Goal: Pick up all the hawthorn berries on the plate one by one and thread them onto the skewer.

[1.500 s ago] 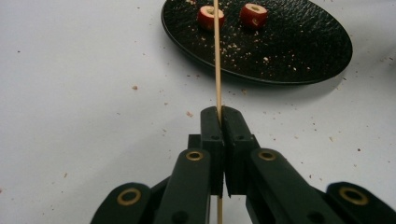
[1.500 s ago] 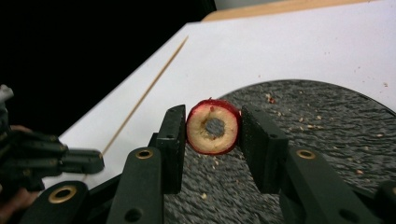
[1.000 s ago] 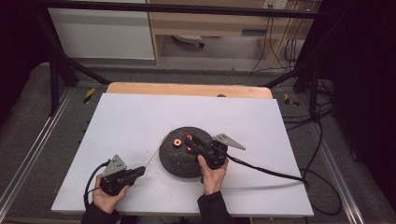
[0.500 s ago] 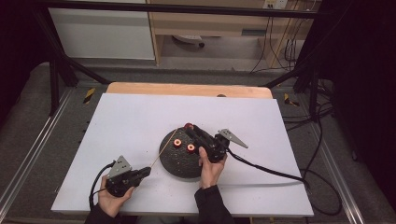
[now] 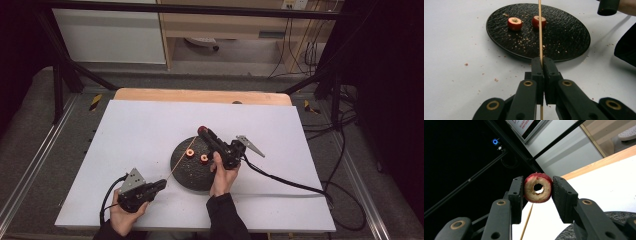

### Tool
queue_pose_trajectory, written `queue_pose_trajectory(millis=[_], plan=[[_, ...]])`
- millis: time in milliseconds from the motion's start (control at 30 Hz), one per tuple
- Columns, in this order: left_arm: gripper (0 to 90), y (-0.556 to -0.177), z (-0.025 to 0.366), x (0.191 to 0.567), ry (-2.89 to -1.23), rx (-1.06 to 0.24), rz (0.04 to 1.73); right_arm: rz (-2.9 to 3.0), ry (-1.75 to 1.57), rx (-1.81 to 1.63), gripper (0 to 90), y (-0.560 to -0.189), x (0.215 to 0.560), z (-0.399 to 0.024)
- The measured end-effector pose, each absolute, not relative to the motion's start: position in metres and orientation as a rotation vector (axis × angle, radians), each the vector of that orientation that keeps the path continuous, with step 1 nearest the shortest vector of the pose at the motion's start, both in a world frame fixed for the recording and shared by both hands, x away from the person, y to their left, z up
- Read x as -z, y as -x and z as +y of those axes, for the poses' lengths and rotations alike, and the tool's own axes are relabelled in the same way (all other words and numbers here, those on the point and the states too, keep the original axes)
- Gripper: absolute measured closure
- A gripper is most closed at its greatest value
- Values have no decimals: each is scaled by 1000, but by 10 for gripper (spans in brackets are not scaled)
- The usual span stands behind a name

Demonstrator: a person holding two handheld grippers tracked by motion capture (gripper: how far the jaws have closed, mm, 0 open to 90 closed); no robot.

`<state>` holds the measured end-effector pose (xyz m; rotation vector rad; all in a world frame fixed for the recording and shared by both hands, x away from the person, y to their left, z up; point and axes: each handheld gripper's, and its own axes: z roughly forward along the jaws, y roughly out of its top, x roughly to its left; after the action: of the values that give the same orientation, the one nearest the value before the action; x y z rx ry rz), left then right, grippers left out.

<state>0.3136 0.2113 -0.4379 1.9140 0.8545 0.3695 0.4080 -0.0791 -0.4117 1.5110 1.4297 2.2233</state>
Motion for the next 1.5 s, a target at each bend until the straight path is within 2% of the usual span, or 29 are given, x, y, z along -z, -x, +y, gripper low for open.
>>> queue_pose_trajectory(millis=[1500], plan=[[880, -312, 189, 434, -1864, -390, 888, 1384, -1509, -2307, 627, -398, 426, -71]])
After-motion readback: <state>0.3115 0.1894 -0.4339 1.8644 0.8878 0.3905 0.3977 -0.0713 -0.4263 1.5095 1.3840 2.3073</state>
